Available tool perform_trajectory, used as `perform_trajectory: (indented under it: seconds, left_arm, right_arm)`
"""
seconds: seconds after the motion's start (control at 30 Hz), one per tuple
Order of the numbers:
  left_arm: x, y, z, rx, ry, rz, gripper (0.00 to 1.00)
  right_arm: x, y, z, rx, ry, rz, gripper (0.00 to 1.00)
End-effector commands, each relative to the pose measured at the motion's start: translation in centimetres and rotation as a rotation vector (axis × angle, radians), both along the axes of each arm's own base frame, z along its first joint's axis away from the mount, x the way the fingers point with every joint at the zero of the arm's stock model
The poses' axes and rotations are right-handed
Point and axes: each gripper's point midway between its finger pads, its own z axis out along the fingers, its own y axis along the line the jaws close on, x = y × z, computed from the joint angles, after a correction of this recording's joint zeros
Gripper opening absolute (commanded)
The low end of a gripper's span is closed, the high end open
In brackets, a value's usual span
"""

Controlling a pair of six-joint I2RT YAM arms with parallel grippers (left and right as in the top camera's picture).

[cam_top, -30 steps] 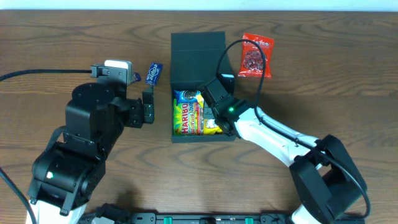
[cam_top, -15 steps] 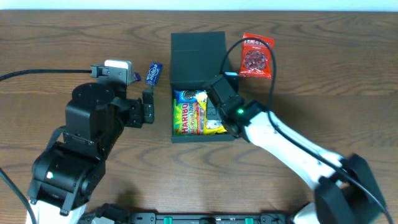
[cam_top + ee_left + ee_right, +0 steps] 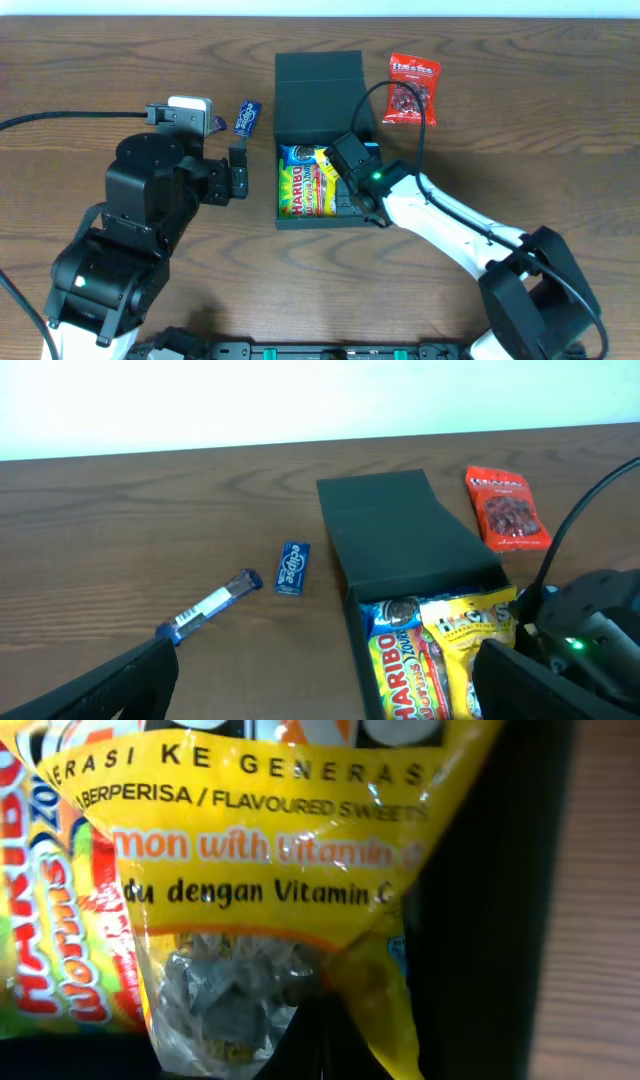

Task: Pack container
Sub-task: 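Press the yellow bag down into the box and release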

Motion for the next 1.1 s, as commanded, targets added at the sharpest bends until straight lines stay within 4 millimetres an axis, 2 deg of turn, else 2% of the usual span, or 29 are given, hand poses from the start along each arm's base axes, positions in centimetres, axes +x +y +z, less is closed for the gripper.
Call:
perform_trajectory:
  seconds: [0.0,0.1,0.17,0.27,0.43,0.53,0.67,0.9,1.07]
  left_arm:
    - [-0.1,0.3,0.6,-0.013,-0.012,0.015,0.95]
    - [-0.1,0.3,0.6,-0.013,-0.013,0.015,0.95]
    - [-0.1,0.3,0.6,-0.013,-0.013,0.015,0.95]
    - [-0.1,0.3,0.6,-0.013,-0.013,0.015,0.95]
    - [-0.1,0.3,0.6,-0.013,-0.012,0.015,0.95]
    - [-0.1,0.3,0.6,-0.013,-0.013,0.015,0.95]
    - [-0.1,0.3,0.6,-0.013,-0.013,0.015,0.95]
    - [-0.1,0.3,0.6,-0.013,-0.013,0.015,0.95]
    - [-0.1,0.3,0.6,-0.013,-0.013,0.015,0.95]
  right_arm:
    - [-0.9,1.2,-0.6,0.05,0.055,0.033,0.01]
    - [-1.0,1.1,-0.5,0.047,0.059,0.033,0.01]
    - [-0.8,1.1,0.3,0.052,0.051,0.035,0.01]
    - [0.0,1.7,3.1,0.088,-0.015,0.068,0.01]
    - [3.2,1.3,8.5,0.097,-0.243,0.024,0.01]
    - [5.4,0.8,10.2,0.08,-0.365,-0.008,0.01]
    - [6.9,1.0,9.3,0.085,-0.382,-0.027,0.02]
    - [8.7,0.8,4.2,0.039,-0.327,-0.049,0.01]
    - [8.0,1.3,1.7,0.031,-0.253,0.012,0.02]
